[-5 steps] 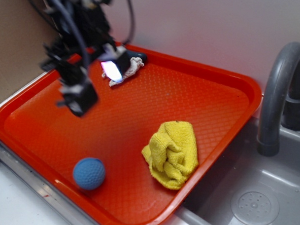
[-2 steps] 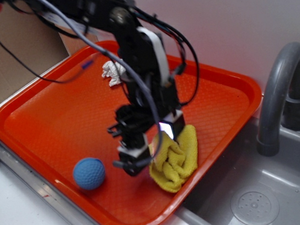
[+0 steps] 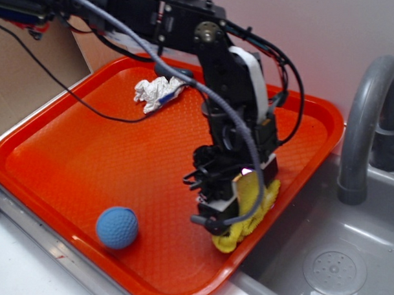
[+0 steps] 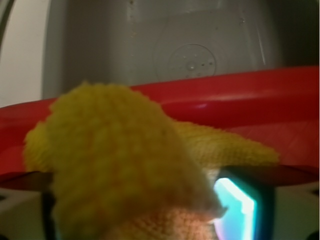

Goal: Grab the yellow cloth.

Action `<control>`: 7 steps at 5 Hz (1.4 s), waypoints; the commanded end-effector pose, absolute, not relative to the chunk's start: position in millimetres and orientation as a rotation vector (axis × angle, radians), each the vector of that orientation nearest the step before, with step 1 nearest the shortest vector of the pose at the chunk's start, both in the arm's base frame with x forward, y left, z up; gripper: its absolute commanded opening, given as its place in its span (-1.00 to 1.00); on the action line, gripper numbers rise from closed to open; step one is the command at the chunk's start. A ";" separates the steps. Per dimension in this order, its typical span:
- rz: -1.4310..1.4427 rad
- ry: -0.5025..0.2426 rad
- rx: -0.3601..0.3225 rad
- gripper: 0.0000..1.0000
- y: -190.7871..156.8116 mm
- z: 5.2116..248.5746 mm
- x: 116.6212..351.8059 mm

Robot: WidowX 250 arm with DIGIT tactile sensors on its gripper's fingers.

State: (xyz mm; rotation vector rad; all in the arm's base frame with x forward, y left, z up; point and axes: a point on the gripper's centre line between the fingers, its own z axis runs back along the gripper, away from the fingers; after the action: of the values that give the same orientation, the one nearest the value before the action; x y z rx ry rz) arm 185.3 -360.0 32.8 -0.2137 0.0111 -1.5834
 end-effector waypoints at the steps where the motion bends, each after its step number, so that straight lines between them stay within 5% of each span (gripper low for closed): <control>1: -1.605 0.038 -0.185 -1.00 -352.5 29.1 148.7; 3: -1.255 -0.027 -0.105 -1.00 -320.8 82.1 162.1; 5: -0.753 -0.042 -0.144 -1.00 -256.2 150.0 167.3; 7: -0.251 0.043 0.047 -1.00 -206.3 212.4 158.3</control>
State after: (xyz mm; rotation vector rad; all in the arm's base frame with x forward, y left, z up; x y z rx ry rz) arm 180.2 -178.1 188.8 0.0962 0.1125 -0.2802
